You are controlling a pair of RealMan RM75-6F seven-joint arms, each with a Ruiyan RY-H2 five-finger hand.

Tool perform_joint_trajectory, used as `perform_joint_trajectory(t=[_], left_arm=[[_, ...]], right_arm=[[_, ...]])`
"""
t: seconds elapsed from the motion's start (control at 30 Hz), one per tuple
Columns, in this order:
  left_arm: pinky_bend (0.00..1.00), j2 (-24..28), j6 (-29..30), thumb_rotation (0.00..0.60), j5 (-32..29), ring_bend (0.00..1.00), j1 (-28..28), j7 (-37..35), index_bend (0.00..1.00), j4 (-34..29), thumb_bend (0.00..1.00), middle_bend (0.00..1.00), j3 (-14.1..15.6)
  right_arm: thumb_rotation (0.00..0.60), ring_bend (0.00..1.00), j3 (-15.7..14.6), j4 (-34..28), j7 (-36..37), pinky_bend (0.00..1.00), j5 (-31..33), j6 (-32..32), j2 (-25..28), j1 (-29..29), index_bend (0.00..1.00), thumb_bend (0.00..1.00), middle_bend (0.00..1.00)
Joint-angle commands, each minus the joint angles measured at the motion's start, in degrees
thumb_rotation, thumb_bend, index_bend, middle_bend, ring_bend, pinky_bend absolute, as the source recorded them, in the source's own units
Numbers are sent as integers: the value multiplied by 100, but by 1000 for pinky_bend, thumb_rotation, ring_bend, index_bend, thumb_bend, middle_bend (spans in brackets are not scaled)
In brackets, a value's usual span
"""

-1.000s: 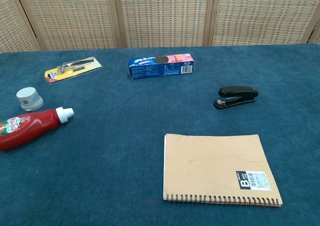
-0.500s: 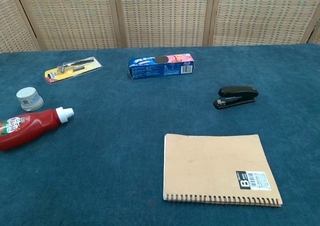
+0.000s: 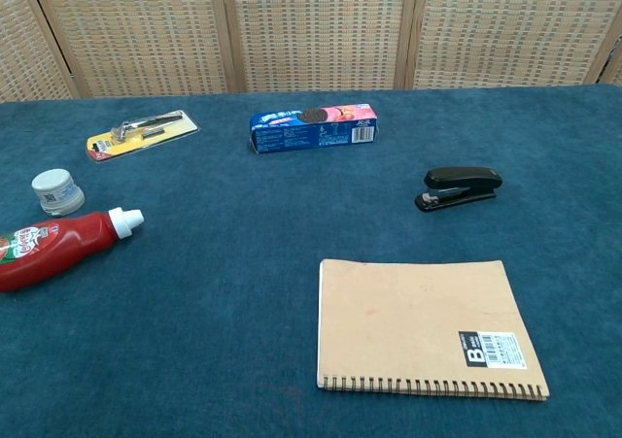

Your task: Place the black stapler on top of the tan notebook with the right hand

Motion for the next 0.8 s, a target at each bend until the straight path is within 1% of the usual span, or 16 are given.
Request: perform_joint_trajectory(t=[0.03, 0.1, 0.2, 0.33, 0.43, 0.5, 0.57, 0.7, 0.8], left_arm=[[0, 11, 37, 600, 12, 0, 16, -16, 15, -10, 209, 0, -4], [0, 13, 74, 600, 31, 0, 28, -12, 15, -12, 209, 0, -6], [0, 3, 102, 600, 49, 0, 31, 20, 15, -12, 208, 0, -13], [0, -25, 89, 600, 32, 0, 20, 53, 16, 7, 208, 0, -28], [0, -35, 65, 600, -23, 0, 13, 33, 15, 42, 207, 0, -56], [0, -47, 23, 600, -93, 0, 3, -2, 16, 91, 208, 0, -85], [0, -54, 4, 600, -123, 0, -5, -26, 16, 119, 208, 0, -100], [0, -59, -4, 600, -176, 0, -8, -106, 16, 173, 208, 0, -138], [0, -60, -24, 600, -243, 0, -5, -141, 17, 207, 208, 0, -164]], right_arm=[[600, 0, 34, 22, 7, 34, -4, -31, -33, 47, 98, 152, 0], [600, 0, 109, 34, 26, 34, 5, -78, -85, 132, 98, 152, 0], [600, 0, 237, 3, -12, 34, 52, -309, -130, 352, 100, 154, 0], [600, 0, 630, 112, -256, 40, 186, -712, -368, 880, 146, 157, 0], [600, 0, 877, 249, -451, 42, 520, -1216, -573, 1288, 150, 156, 0], [600, 0, 1116, 462, -659, 46, 838, -1727, -818, 1724, 154, 156, 0], [600, 0, 1237, 630, -801, 53, 1096, -2033, -995, 1977, 158, 156, 0], [600, 0, 1367, 1111, -1089, 67, 1558, -2607, -1392, 2468, 173, 157, 0], [600, 0, 1418, 1463, -1172, 77, 1837, -2911, -1660, 2738, 186, 158, 0]])
